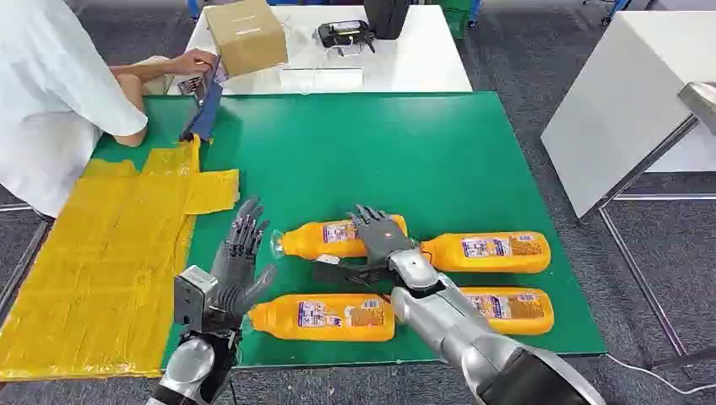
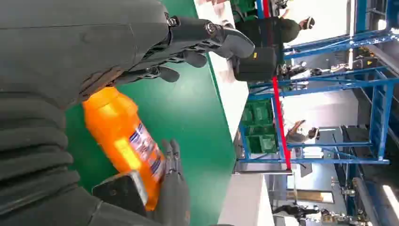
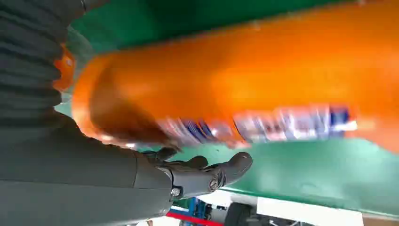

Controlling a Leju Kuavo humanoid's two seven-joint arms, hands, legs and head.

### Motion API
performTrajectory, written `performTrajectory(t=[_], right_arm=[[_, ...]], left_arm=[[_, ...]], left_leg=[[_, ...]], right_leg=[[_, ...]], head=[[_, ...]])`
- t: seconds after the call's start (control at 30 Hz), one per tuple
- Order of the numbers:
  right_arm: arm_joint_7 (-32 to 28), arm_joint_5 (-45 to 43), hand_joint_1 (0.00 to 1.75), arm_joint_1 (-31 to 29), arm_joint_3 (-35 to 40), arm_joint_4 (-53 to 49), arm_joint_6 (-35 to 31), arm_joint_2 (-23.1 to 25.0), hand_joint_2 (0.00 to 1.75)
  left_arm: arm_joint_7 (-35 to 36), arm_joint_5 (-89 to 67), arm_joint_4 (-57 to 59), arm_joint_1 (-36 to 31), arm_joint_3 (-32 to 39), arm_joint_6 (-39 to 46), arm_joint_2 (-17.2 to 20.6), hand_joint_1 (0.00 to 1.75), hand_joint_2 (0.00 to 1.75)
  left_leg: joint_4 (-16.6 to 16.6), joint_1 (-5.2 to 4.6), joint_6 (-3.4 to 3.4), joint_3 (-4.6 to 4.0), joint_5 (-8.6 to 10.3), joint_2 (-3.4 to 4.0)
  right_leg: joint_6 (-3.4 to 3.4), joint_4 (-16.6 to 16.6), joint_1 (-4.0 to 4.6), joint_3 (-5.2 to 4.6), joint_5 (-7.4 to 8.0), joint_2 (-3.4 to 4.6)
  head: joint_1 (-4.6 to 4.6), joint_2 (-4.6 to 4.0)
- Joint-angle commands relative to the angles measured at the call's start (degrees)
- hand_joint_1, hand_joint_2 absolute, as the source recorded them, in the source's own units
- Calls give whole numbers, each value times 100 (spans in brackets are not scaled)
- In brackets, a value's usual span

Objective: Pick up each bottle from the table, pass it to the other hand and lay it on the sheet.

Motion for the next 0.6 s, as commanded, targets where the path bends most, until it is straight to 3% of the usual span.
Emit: performTrajectory(t=[0.03,0.43,0.47,0.5,0.6], right_arm=[[-144,141,0,-345,82,717,404,66,175],[111,318,2,-395,199,887,876,106,175],[147,334,56,-382,204,903,908,99,175],[160,357,147,-384,219,914,942,95,175],[187,415,154,-350,237,926,942,40,175]], left_arm=[[-35,89,441,-310,-188,-47,-1,0,175],[-62,144,545,-396,-257,-48,-25,0,175],[-64,148,550,-405,-262,-47,-28,0,175],[-66,150,561,-417,-268,-47,-31,0,175],[-72,166,585,-437,-281,-44,-45,0,175]], left_leg=[[4,8,-11,24,-11,-17],[-4,7,-8,22,-3,-16],[-2,8,-9,27,-7,-17],[-3,7,-8,24,-5,-17],[-3,6,-7,21,-2,-19]], right_leg=[[-13,3,2,27,-13,20],[-10,-6,3,24,-7,10],[-11,-5,3,31,-10,14],[-10,-5,3,28,-8,10],[-8,-5,2,25,-7,3]], head=[[2,0],[2,0],[2,0],[2,0],[2,0]])
